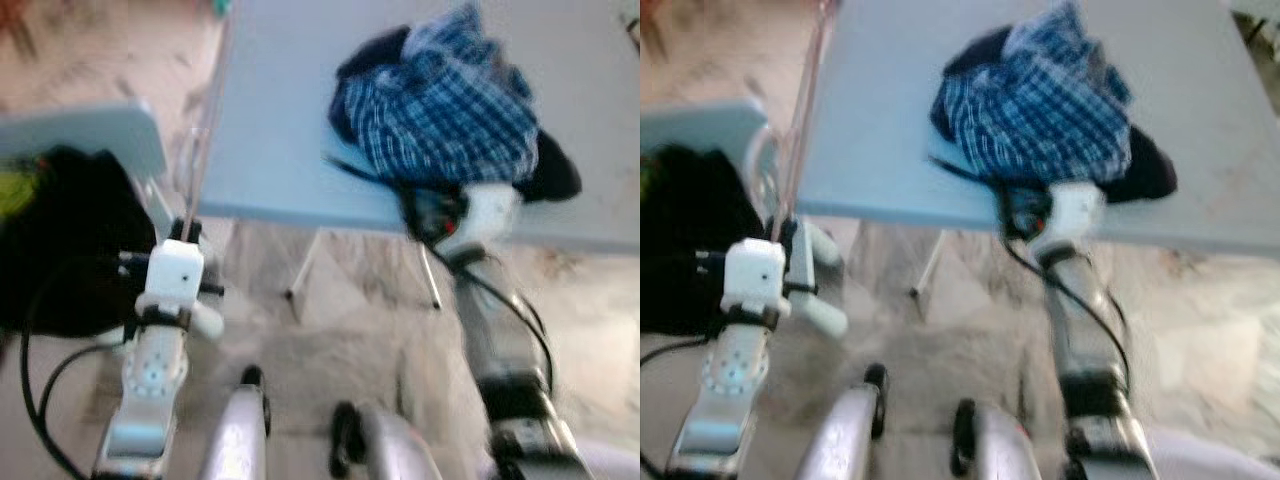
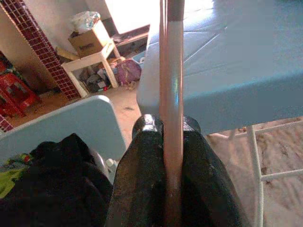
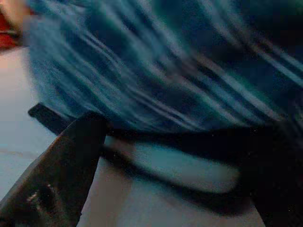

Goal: Hang hanger

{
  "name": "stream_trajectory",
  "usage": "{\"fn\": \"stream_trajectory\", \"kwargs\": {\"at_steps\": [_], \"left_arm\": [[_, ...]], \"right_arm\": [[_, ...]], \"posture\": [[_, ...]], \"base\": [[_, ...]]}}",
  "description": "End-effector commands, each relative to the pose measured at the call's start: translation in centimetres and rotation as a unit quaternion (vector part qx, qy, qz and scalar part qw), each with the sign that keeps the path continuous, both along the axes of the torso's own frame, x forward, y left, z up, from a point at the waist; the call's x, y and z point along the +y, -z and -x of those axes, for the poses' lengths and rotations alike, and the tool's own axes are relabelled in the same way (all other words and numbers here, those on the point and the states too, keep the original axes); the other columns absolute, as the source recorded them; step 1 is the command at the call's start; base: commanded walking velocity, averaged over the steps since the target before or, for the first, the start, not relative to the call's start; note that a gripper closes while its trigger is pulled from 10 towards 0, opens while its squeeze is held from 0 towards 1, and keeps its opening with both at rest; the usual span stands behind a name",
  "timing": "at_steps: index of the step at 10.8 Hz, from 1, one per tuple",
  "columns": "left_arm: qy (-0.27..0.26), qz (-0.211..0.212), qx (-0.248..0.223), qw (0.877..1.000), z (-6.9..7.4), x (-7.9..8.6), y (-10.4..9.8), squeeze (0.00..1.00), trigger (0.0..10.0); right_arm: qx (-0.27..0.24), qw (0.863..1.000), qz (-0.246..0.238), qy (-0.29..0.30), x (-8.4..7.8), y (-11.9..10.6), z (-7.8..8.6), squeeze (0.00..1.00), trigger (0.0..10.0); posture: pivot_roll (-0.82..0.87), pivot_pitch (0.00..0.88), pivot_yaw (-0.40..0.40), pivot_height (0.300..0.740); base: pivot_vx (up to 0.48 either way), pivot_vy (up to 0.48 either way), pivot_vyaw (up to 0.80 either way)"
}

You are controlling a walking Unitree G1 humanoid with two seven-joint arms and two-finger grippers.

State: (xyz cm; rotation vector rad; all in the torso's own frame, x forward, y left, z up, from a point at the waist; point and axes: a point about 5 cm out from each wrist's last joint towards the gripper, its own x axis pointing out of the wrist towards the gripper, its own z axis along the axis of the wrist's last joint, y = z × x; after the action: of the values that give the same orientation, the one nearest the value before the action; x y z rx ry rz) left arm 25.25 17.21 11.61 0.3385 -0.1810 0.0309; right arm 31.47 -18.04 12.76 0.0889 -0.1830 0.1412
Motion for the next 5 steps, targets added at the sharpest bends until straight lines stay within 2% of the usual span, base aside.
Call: {"fn": "stream_trajectory", "kwargs": {"at_steps": [1,2,3,5], "left_arm": [[-0.002,0.001,0.029,1.000,0.2,0.4,1.2,0.00,10.0],[-0.002,0.001,0.034,0.999,-0.1,0.8,1.6,0.00,10.0],[0.000,0.003,0.032,0.999,-0.6,1.0,1.6,0.00,10.0],[0.002,0.010,0.022,1.000,-1.1,0.7,1.6,0.00,10.0]], "right_arm": [[-0.004,1.000,0.002,0.018,-0.5,0.1,0.4,0.80,10.0],[0.014,0.998,0.001,0.053,-1.4,1.6,1.7,0.00,10.0],[0.030,0.996,0.001,0.081,-1.9,3.1,3.3,0.00,10.0],[0.037,0.995,0.001,0.089,-1.8,4.0,4.2,0.00,10.0]], "posture": [[0.09,0.142,-0.058,0.740],[0.07,0.060,-0.035,0.740],[0.06,0.043,-0.025,0.740],[0.04,0.006,-0.014,0.740]], "base": [[0.000,0.000,0.00],[0.000,0.000,0.00],[0.000,0.000,0.00],[0.000,0.000,0.00]]}}
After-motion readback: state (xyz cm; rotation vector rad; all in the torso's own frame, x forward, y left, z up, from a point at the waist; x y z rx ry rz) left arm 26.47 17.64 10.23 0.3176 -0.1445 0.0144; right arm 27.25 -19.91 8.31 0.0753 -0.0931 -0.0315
